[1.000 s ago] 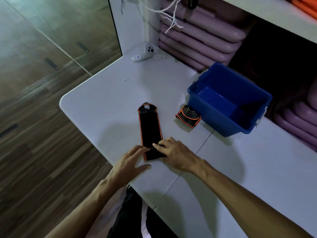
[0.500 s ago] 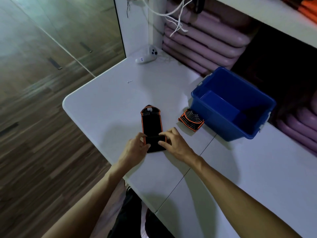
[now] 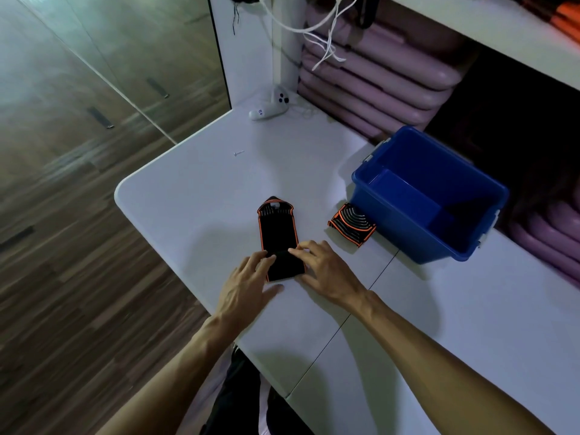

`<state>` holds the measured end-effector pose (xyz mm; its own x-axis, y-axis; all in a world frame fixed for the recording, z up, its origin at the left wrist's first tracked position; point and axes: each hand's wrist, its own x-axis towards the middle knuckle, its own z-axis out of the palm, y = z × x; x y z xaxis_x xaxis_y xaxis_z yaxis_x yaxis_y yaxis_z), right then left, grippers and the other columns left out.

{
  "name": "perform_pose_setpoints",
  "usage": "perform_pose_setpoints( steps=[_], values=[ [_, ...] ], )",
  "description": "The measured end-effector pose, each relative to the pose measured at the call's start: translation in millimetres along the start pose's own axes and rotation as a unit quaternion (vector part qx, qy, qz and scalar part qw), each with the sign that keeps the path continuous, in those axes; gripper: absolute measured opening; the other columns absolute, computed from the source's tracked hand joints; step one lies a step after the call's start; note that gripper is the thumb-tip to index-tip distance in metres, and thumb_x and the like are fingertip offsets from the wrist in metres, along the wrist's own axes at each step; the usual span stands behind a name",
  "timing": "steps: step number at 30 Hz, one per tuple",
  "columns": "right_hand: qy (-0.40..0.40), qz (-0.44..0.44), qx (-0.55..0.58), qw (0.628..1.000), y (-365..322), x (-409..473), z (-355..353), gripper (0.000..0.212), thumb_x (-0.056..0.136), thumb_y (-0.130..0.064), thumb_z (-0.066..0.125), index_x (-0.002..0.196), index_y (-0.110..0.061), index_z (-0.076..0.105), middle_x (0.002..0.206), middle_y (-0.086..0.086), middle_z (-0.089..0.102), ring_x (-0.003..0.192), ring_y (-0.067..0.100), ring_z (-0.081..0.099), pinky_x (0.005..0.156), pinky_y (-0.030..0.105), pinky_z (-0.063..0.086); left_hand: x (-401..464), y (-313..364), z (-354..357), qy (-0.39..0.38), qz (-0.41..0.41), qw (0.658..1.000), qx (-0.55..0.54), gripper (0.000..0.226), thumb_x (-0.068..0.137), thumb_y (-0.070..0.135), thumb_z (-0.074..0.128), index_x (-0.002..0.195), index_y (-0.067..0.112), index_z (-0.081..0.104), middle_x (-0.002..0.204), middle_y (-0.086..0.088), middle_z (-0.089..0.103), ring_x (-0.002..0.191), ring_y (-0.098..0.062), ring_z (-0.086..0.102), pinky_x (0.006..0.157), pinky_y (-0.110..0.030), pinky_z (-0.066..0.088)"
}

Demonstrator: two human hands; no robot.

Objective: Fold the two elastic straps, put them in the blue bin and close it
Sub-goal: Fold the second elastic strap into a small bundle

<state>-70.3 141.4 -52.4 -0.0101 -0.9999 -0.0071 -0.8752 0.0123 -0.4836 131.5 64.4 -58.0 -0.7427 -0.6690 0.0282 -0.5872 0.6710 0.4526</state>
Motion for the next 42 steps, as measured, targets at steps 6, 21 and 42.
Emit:
perform_pose_setpoints(
  steps=[6,21,42],
  values=[
    [-0.037,0.052,0.100,0.993,4,4,-16,0.041,0.097,-0.039,0.054,0.135,-0.024,0.050,0.117,0.002,0.060,0.106,0.016,0.050,0.092,0.029,0.046,16,-4,-18,-0.033,-0.016,0.999,-0.014,0.052,0.087,0.051,0.036,0.122,0.016,0.054,0.107,-0.003,0.065,0.098,-0.025,0.059,0.080,-0.039,0.049],
    [0.111,0.152,0.141,0.972,-24,30,7,0.013,0.098,-0.031,0.053,0.107,-0.022,0.057,0.111,-0.001,0.046,0.093,0.014,0.055,0.074,0.028,0.053,51,4,-17,0.075,-0.121,0.984,-0.111,0.016,0.091,0.026,0.056,0.106,0.020,0.054,0.105,-0.001,0.050,0.093,-0.023,0.053,0.070,-0.032,0.043],
    [-0.040,0.198,0.247,0.948,-10,43,-10,0.042,0.096,-0.037,0.054,0.134,-0.018,0.049,0.130,0.002,0.053,0.120,0.017,0.048,0.098,0.027,0.044,95,-50,-39,-0.174,-0.073,0.955,-0.231,0.041,0.076,0.028,0.078,0.113,0.031,0.060,0.127,0.002,0.044,0.120,-0.008,0.042,0.098,-0.025,0.033]
  ],
)
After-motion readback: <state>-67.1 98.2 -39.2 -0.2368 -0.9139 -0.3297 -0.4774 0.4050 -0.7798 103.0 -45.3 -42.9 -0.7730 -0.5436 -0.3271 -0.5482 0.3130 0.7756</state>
